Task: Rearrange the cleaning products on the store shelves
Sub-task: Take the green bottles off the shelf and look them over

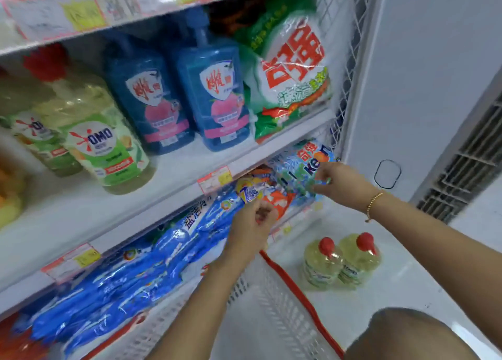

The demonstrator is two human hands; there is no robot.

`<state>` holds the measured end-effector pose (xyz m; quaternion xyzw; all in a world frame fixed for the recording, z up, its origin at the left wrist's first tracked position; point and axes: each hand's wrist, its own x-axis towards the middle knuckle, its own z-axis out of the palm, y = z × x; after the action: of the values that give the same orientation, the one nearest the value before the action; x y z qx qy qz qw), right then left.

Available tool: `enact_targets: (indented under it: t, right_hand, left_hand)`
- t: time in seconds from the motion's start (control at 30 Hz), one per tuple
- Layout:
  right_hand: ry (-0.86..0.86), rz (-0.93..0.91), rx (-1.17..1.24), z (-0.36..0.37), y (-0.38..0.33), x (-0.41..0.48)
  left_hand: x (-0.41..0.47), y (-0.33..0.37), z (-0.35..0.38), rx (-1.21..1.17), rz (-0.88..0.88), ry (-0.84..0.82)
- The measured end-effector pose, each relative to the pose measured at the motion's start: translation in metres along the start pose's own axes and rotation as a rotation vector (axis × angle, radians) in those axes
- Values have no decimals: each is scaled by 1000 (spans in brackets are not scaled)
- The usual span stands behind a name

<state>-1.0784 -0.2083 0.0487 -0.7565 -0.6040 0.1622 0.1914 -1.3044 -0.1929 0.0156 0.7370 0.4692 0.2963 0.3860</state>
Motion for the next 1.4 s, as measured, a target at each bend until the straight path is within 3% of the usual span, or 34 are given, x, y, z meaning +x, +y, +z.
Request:
enact_targets:
  t: [0.1,0.23,0.37,0.47,0.67,0.77,0.93,1.23,1.4]
  right_hand:
    - [-178,171,-23,14,65,-26]
    - [-410,17,-76,57,92,-46]
    - [-494,-171,-164,90,90,-36]
    - [-492,-182,-196,103,90,-25]
    - [-471,-143,-311,109,82,-16]
    - [-438,-175,-347,100,66,-20]
    - [-366,-308,-384,32,3,-20]
    - [-184,-830,-379,-119,-176,-51]
    - [-104,-1049,-261,-144,-257,-68]
  left_hand:
    - [13,-20,72,102,-156,-336]
    - [20,-36,121,296,-273,-545]
    - [22,-51,137,71,-505,-587]
    - [22,-78,146,76,-478,-538]
    - [11,-59,138,66,-511,-553]
    - [1,-54,133,83,-499,-426]
    - [-19,-48,98,-179,-386,-260]
    - [-51,13,-18,-267,-5,273]
    - [-74,33,-127,-164,149,429]
